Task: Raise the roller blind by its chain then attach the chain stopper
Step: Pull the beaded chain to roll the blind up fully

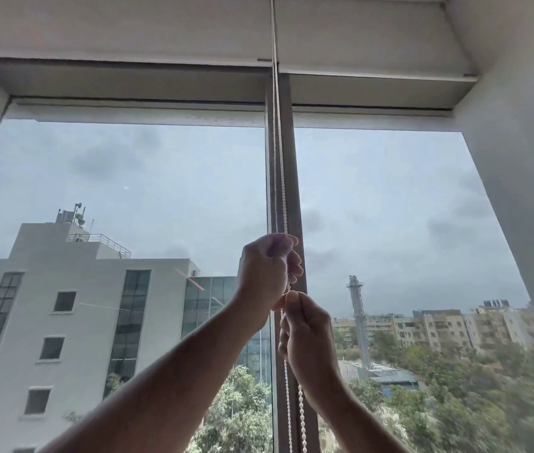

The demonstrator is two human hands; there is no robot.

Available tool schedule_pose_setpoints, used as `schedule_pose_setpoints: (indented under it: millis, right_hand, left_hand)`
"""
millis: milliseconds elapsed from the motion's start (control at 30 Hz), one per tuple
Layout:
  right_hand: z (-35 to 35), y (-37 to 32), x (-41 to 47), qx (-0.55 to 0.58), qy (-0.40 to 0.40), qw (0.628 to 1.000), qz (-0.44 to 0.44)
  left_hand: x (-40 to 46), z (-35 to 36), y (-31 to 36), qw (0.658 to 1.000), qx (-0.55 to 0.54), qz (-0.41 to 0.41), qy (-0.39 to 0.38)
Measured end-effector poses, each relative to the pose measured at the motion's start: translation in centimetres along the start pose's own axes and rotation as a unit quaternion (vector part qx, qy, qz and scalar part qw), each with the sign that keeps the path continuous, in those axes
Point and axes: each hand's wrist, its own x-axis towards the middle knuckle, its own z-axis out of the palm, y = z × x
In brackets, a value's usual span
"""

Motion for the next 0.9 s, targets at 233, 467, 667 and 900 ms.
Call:
schedule_pose_setpoints:
  millis: [233, 467, 667, 900]
  right_hand:
    - [-0.4, 0.4, -0.5, 0.007, -0.017, 1.000, 0.018]
    - [-1.0, 2.8, -3.2, -0.025, -0.032, 0.999, 0.035]
    - [-2.2, 5.8, -7.3, -0.050, -0.046, 0.994, 0.083]
    - [-4.4, 11.3, -14.0, -0.082, -0.055, 0.984, 0.147]
  left_hand:
    - [-1.2, 0.4, -1.5, 0.998, -0.028, -0.049, -0.011]
    - [-3.6, -0.1, -4.3, 0.997, -0.028, -0.065, -0.029]
    - [-7.3, -0.8, -8.6, 0.994, -0.008, -0.091, -0.054]
    - [-13.0, -1.1, -15.4, 0.985, 0.011, -0.148, -0.085]
